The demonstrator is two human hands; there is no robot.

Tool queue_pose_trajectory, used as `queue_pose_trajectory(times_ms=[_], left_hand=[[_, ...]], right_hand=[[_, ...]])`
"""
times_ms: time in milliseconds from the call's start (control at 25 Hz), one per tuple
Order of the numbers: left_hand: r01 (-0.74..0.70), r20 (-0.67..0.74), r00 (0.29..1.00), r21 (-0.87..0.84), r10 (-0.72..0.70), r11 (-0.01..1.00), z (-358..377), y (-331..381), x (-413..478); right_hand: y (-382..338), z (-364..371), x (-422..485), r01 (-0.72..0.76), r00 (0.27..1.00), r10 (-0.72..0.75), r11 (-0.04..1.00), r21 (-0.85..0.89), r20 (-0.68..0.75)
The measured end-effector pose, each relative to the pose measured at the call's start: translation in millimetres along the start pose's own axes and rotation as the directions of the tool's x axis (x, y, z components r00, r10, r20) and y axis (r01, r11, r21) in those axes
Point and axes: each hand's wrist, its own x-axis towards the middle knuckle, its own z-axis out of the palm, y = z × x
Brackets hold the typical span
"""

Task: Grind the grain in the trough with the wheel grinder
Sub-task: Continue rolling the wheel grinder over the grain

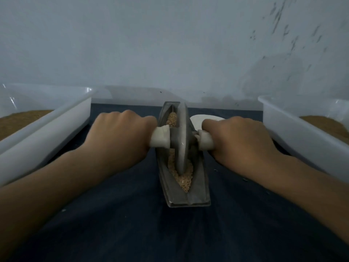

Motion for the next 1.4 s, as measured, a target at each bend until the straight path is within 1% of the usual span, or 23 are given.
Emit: queue_pose_trajectory(times_ms=[40, 120, 160, 240, 320, 400, 480, 560, 600, 680, 720, 800, 880, 920, 960, 1040, 1080, 1120, 1160, 1200, 1240, 1320, 1400], left_hand=[[-0.022, -0.02, 1.0, 0.005, 0.022, 1.0, -1, -2, 1], [0.003, 0.04, 0.999, 0.059, -0.005, 0.998, 4, 2, 14], [0.046, 0.077, 0.996, 0.066, -0.051, 0.997, 11, 6, 24], [0.177, 0.111, 0.978, 0.029, -0.179, 0.984, 25, 9, 46], [0.262, 0.164, 0.952, -0.004, -0.258, 0.965, 32, 8, 53], [0.253, 0.169, 0.955, -0.038, -0.244, 0.967, 30, 5, 38], [0.131, 0.101, 0.987, -0.025, -0.128, 0.991, 18, 5, 16], [0.029, 0.016, 0.999, -0.001, -0.029, 1.0, 6, 3, 3], [0.02, 0.008, 1.0, 0.005, -0.02, 1.0, 5, 2, 3], [0.077, 0.099, 0.992, 0.01, -0.078, 0.997, 12, 6, 11], [0.141, 0.131, 0.982, -0.009, -0.138, 0.99, 18, 6, 23], [0.287, 0.261, 0.927, -0.03, -0.269, 0.958, 23, 7, 46], [0.321, 0.353, 0.893, -0.064, -0.279, 0.945, 23, 7, 56], [0.298, 0.357, 0.899, -0.074, -0.253, 0.952, 21, 6, 50], [0.257, 0.343, 0.915, -0.089, -0.213, 0.962, 15, 5, 39], [0.143, 0.2, 0.972, -0.101, -0.121, 0.985, 8, 0, 13], [0.089, 0.126, 0.989, -0.082, -0.079, 0.993, 1, -4, 3], [0.039, 0.051, 0.998, -0.073, -0.035, 0.997, -4, -7, -1], [0.02, 0.018, 1.0, -0.045, -0.02, 0.999, -7, -8, 1], [0.028, 0.029, 0.999, -0.006, -0.028, 1.0, -5, -5, 3], [0.076, 0.09, 0.993, 0.022, -0.078, 0.997, 1, 1, 7], [0.206, 0.135, 0.969, 0.001, -0.205, 0.978, 16, 10, 27], [0.299, 0.171, 0.941, -0.021, -0.291, 0.954, 23, 10, 46]], right_hand=[[4, 0, -3, -0.001, 1.0, 0.0, 0.999, 0.04, 0.007], [5, 8, 3, -0.084, 0.994, 0.08, 0.996, 0.04, 0.076], [3, 17, 15, -0.13, 0.985, 0.13, 0.991, -0.009, 0.109], [-1, 28, 47, -0.211, 0.957, 0.211, 0.977, -0.022, 0.199], [-2, 32, 68, -0.219, 0.943, 0.22, 0.975, -0.03, 0.252], [-3, 23, 62, -0.144, 0.965, 0.153, 0.988, -0.055, 0.213], [-1, 15, 31, -0.042, 0.994, 0.05, 0.996, -0.084, 0.094], [1, 4, 6, -0.011, 1.0, 0.01, 0.997, -0.077, -0.014], [4, 5, 2, -0.013, 0.999, 0.011, 0.998, -0.067, -0.034], [3, 16, 11, -0.042, 0.999, 0.041, 0.995, -0.095, -0.006], [2, 24, 26, -0.07, 0.997, 0.073, 0.991, -0.117, 0.022], [0, 33, 59, -0.178, 0.971, 0.187, 0.981, -0.076, 0.152], [4, 33, 76, -0.185, 0.947, 0.192, 0.981, -0.049, 0.257], [5, 28, 71, -0.153, 0.952, 0.158, 0.987, -0.038, 0.263], [6, 21, 57, -0.092, 0.968, 0.1, 0.995, -0.044, 0.229], [7, 6, 21, -0.008, 0.993, 0.014, 0.998, -0.058, 0.118], [7, -2, 7, 0.011, 0.997, -0.006, 0.998, -0.063, 0.077], [10, -6, -1, -0.002, 0.998, 0.006, 0.998, -0.061, 0.069], [13, -5, -4, -0.032, 0.996, 0.039, 0.996, -0.08, 0.082], [12, -1, -3, -0.072, 0.991, 0.082, 0.993, -0.097, 0.105], [8, 6, 5, -0.105, 0.987, 0.117, 0.989, -0.108, 0.112], [1, 22, 32, -0.181, 0.974, 0.188, 0.981, -0.065, 0.13], [-1, 31, 56, -0.238, 0.948, 0.241, 0.97, -0.04, 0.209]])
